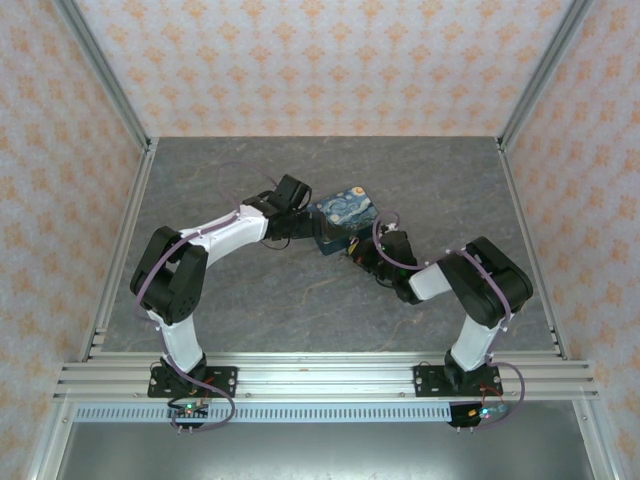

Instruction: Unlock the padlock with the key

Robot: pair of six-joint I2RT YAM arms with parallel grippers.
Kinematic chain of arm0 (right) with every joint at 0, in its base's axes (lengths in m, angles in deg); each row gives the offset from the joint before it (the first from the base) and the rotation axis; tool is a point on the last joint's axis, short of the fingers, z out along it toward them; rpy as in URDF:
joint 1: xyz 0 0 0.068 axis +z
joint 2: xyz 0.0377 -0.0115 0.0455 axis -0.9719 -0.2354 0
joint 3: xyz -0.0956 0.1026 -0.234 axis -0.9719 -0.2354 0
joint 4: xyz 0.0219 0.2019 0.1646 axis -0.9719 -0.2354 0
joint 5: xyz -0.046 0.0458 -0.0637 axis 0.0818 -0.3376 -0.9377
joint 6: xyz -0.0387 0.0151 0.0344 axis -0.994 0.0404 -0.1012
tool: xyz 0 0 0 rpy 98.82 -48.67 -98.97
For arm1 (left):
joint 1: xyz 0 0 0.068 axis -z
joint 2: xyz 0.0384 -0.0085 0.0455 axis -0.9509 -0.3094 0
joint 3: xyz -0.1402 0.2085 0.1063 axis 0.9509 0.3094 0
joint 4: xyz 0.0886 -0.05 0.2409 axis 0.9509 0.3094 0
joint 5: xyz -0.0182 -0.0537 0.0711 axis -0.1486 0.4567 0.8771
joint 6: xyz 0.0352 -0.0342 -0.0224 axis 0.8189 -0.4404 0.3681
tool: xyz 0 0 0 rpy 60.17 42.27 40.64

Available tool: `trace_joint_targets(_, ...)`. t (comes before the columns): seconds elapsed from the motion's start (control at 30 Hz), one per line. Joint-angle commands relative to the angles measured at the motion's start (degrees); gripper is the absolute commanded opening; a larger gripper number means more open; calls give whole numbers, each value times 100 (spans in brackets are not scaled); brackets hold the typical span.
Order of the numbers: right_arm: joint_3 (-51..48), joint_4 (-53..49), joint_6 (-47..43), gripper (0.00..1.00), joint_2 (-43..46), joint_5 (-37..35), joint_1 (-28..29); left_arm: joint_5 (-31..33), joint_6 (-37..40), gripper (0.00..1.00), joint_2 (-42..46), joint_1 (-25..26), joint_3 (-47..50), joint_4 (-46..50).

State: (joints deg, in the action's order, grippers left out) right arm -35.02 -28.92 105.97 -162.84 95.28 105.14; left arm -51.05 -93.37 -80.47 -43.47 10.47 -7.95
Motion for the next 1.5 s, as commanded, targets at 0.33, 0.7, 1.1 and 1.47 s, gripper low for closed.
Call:
trace_joint_targets(0.33,89,-170,449,0,-75,-46,-262,367,167,90,-206,84,296,194)
trace_joint_targets(0.7,260,-1,805,0,-251,-5,-357,426,169,88,-256,94,424,193)
trace_joint_targets(1.1,461,-415,692,0,-150,-18,-562,457,179,87,-346,97,417,264)
trace_joint_targets(1.47,614,-582,660,0,-154,-34,-752,463,194,87,-357,103,426,276)
